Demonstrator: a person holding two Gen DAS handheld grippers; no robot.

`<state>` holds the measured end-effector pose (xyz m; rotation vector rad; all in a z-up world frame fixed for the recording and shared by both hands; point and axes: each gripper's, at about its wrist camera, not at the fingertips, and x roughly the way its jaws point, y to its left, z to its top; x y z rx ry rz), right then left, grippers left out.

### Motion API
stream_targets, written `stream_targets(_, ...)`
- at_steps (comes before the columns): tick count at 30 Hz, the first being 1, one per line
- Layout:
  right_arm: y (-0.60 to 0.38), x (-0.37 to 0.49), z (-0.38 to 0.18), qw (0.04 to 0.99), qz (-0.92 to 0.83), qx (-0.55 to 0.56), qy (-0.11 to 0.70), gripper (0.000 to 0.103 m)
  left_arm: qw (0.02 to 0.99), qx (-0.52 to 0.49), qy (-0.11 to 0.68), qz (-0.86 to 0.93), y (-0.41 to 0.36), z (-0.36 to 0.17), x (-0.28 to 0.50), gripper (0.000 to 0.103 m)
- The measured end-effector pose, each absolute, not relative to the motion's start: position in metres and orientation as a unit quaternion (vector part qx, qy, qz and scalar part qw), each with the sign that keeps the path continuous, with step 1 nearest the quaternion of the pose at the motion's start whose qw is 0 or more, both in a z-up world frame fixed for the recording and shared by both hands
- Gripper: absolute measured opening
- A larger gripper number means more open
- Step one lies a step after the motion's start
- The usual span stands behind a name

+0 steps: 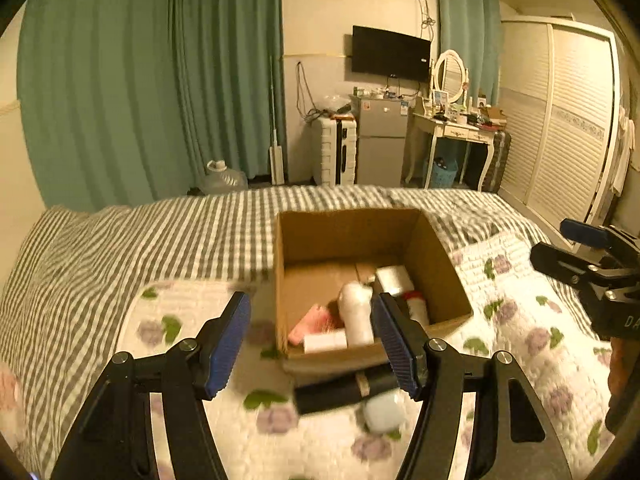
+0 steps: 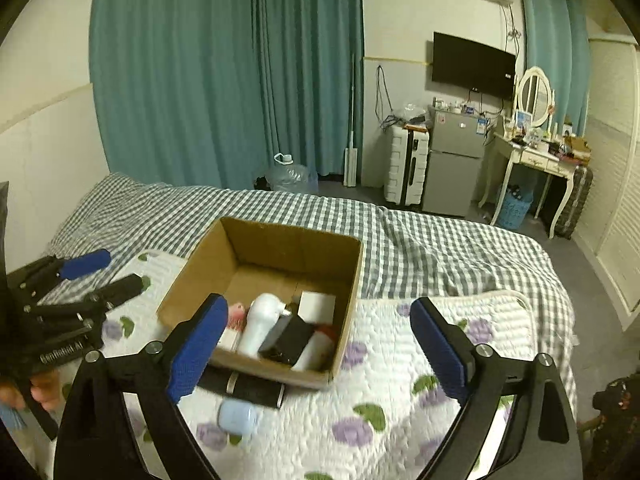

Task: Organize rigid objects
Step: 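Grasp the light blue earbud case with the right gripper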

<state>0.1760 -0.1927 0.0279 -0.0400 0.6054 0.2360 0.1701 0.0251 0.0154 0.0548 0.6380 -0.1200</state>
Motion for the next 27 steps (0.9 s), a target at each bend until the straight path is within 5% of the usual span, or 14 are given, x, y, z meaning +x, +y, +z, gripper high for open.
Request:
stream_targets(8, -0.171, 0.138, -0.011, 0.938, 0.118, -0.033, 0.323, 0.094, 0.938, 0.012, 0.344, -0.045, 0.044, -0.030, 0.142, 0.067)
stream_targets(22, -0.106, 0.174, -0.158, 0.885, 0.134, -0.045, 0.445, 0.094, 0.914, 0.027, 0.403, -0.034, 0.066, -0.119, 0.155, 0.067)
stream_targets(27, -0.094, 0.192, -0.178, 0.875, 0.137, -0.051, 0.461, 0.081, 0.911, 0.036, 0.409, -0.034, 0.065, -0.127, 0.158, 0.067)
